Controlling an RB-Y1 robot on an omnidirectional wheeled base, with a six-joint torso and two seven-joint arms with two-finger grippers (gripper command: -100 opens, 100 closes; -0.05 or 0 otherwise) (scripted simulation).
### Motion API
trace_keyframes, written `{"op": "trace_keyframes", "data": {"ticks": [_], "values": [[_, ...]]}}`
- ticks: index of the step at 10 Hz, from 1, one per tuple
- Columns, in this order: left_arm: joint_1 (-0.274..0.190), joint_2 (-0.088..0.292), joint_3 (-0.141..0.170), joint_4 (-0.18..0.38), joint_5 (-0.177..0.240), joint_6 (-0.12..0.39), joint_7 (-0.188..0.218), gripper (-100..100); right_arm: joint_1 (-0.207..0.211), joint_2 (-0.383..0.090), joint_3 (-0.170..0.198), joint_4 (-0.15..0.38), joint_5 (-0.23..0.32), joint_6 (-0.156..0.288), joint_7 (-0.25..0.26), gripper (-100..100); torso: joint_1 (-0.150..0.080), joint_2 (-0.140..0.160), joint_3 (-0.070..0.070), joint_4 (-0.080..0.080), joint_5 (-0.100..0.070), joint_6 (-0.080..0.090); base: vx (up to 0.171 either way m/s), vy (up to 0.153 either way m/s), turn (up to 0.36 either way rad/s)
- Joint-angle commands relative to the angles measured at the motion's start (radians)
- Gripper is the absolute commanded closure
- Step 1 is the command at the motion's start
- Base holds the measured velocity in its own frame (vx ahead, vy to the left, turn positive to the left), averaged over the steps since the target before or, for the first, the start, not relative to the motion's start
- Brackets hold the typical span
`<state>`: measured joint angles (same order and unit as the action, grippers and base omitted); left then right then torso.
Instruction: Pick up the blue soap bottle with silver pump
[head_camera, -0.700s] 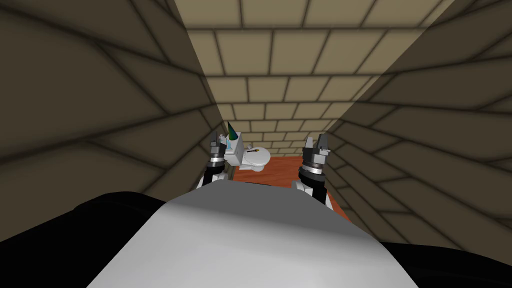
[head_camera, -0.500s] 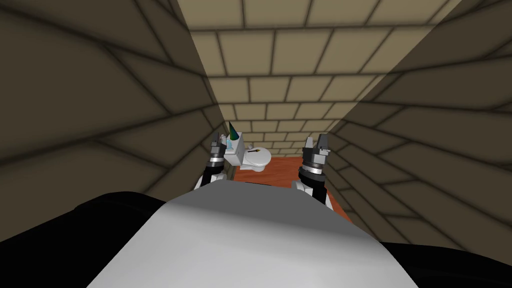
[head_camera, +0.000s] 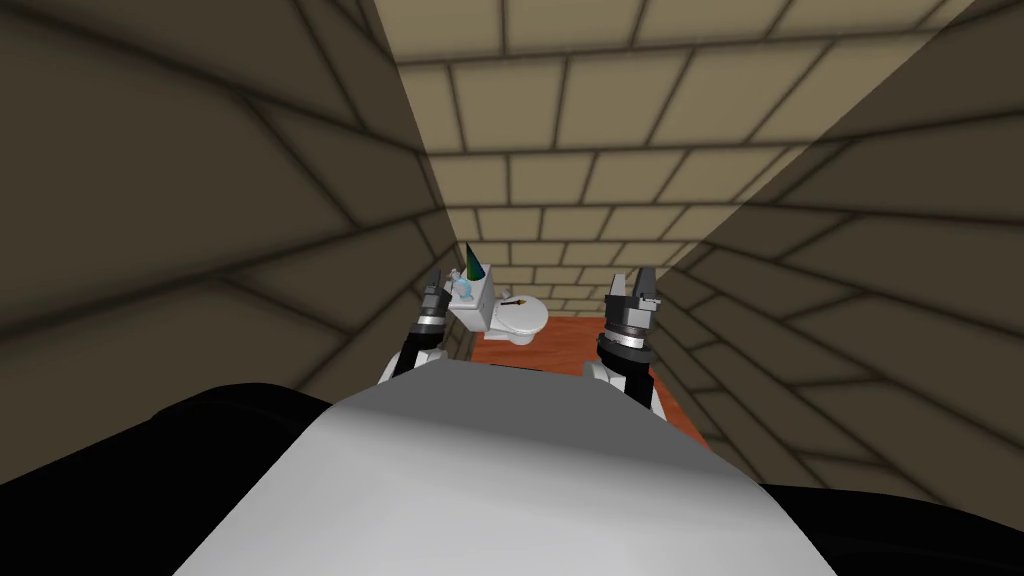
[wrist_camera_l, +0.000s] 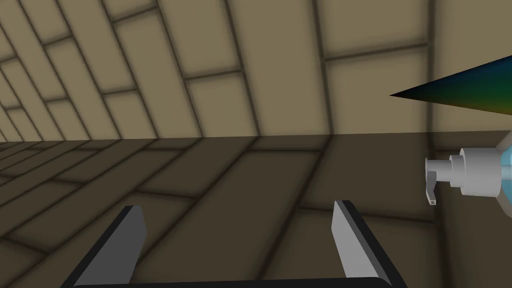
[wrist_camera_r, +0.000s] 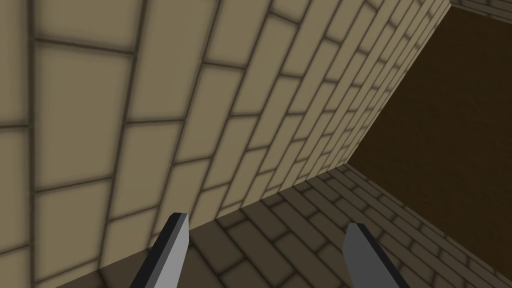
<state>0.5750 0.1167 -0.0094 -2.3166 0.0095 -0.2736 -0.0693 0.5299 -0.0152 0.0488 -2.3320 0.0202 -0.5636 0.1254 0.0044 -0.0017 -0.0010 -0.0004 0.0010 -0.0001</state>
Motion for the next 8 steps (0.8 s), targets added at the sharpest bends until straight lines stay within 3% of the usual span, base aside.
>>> {"op": "trace_keyframes", "data": {"ticks": [1,8], "values": [[0.007,0.009,0.011,-0.006,0.008,0.048,-0.009,-100,0.000,0.000,0.000,0.000,0.000,0.000,0.000,0,0.000,0.000,0.000,0.000,0.000,0.000,0.025,0.062,0.092],[0.041,0.017,0.044,-0.032,0.035,0.217,-0.038,-100,0.000,0.000,0.000,0.000,0.000,0.000,0.000,0,-0.001,0.000,0.000,0.000,0.000,0.000,0.029,0.056,0.076]]}}
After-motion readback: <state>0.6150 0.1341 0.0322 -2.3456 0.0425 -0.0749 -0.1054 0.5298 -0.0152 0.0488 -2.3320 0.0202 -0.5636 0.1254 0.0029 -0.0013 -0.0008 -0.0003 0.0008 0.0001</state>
